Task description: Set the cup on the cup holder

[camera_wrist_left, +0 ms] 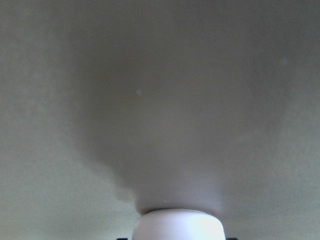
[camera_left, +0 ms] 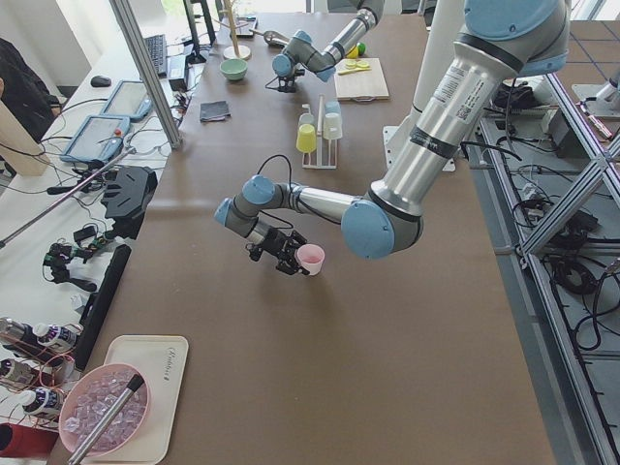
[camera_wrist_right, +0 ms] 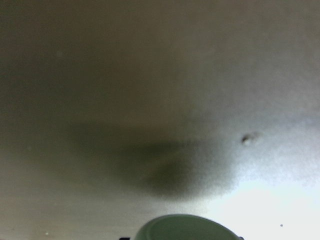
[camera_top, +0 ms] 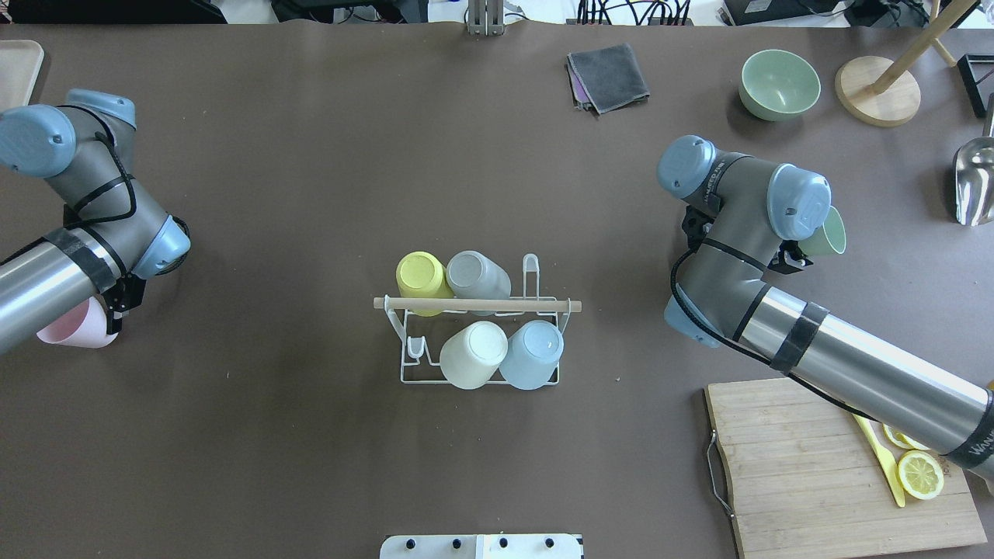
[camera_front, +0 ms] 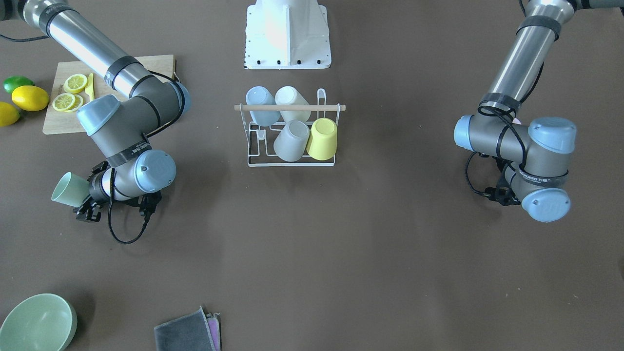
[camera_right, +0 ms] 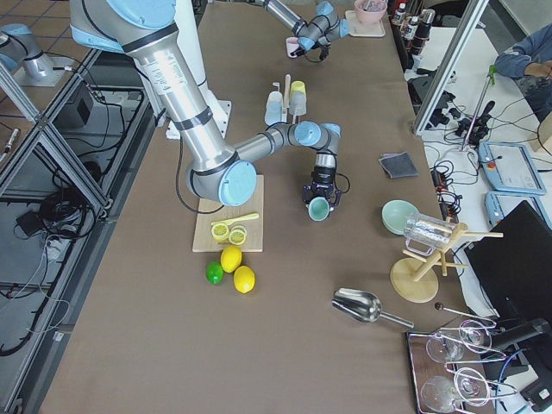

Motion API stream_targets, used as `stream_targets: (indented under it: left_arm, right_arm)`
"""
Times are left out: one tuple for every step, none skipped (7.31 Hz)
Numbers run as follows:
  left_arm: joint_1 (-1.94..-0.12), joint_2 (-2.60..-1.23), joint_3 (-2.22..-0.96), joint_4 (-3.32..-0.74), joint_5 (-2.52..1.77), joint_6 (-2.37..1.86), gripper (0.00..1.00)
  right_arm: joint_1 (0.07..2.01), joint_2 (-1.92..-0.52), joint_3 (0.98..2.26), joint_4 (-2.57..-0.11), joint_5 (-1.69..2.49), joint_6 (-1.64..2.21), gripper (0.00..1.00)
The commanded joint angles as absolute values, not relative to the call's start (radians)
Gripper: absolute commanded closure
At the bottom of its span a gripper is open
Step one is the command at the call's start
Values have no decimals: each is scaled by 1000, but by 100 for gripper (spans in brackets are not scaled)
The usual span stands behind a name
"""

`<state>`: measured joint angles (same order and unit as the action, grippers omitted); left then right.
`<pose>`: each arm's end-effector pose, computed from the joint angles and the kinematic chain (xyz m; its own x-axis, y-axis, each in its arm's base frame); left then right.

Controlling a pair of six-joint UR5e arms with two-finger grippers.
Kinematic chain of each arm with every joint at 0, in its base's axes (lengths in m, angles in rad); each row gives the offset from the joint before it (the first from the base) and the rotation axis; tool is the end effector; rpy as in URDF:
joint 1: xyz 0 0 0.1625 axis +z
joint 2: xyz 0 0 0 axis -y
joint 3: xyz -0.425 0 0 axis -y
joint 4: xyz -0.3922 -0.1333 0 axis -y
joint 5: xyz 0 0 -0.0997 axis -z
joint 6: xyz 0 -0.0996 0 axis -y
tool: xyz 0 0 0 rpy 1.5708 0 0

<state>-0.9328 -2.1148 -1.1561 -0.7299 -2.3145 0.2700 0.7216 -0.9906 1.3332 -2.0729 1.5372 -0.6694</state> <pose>0.3262 -0.5505 0.5962 0.7032 0.2424 -0.6683 -0.6626 0.5641 -0.4926 -0.4240 -0.5551 0.5003 0.0547 -0.9959 0.0725 0.9884 0.0437 -0.1451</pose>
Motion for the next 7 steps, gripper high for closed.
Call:
stream_targets:
  left_arm:
    - [-946, -2120, -1213, -643, -2279, 395, 100]
    - [-966, -2121, -1250, -629, -2278, 438, 100]
    - [-1000, -2120, -1315, -620, -2266, 440, 100]
    - [-1020, -2120, -1365, -623, -2249, 434, 100]
    - [-1052, -2126, -1380, -624, -2235, 431, 100]
    - [-1084, -2129, -1408, -624, -2208, 439, 100]
    - [-1083, -2161, -1407, -617, -2185, 431, 100]
  right_arm:
    - [782, -993, 1339, -2071, 1523, -786, 100]
    - [811, -994, 1360, -2071, 1523, -826, 100]
    - [839, -994, 1379, -2071, 1523, -860, 100]
    - [857, -1006, 1429, -2062, 1526, -877, 100]
    - [864, -1040, 1503, -2057, 1534, -874, 100]
    - [877, -1093, 1604, -2022, 1537, -876, 100]
    - [893, -1133, 1665, -1953, 1589, -873, 100]
